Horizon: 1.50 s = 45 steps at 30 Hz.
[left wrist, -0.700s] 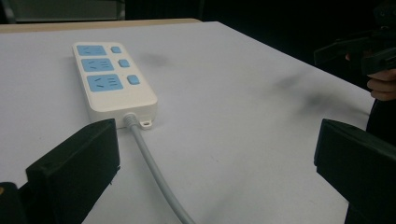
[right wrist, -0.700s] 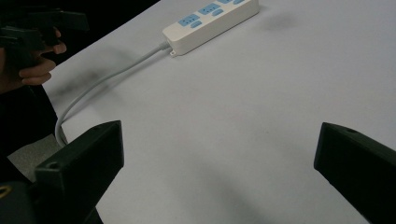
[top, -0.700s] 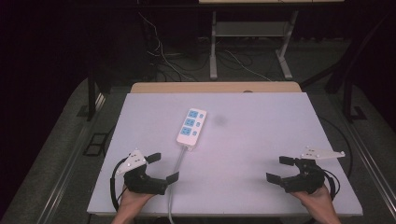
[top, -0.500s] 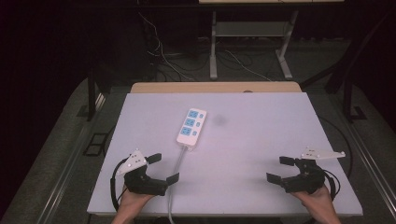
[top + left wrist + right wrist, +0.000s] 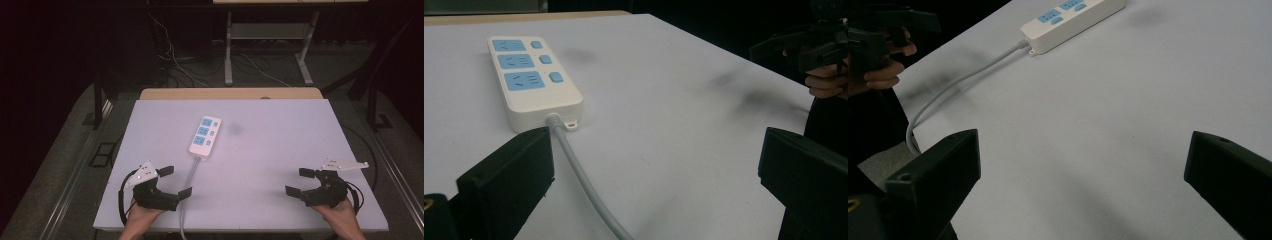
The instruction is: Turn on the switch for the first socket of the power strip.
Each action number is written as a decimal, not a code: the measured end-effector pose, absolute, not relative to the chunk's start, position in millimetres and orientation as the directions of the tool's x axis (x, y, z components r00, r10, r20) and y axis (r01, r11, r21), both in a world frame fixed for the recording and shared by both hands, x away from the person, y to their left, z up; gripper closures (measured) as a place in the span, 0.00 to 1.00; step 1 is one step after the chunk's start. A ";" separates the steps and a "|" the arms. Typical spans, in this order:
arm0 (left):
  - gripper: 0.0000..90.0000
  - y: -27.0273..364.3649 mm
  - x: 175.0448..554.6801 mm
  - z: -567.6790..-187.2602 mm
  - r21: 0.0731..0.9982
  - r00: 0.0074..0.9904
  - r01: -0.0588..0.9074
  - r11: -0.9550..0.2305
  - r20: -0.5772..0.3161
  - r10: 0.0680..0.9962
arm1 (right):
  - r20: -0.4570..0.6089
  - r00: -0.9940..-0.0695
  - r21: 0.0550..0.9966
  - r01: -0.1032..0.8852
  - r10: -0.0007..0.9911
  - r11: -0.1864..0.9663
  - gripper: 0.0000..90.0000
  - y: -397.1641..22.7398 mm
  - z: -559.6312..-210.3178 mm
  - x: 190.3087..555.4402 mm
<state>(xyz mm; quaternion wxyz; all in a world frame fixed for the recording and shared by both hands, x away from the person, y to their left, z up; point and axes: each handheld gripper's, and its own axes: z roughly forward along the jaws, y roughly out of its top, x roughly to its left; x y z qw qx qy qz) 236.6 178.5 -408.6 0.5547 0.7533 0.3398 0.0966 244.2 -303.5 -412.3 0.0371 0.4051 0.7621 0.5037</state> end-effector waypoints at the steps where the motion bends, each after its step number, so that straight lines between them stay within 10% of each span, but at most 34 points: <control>1: 0.00 178.9 236.2 -408.5 0.900 0.751 0.406 -0.155 -0.232 0.618 | 0.350 -0.670 0.798 0.580 0.655 0.166 0.01 -303.4 -412.5 244.2; 45: 0.01 174.0 269.3 -379.9 0.851 0.777 0.454 -0.264 -0.233 0.584 | 0.355 -0.677 0.787 0.589 0.645 0.186 0.01 -300.9 -415.3 245.2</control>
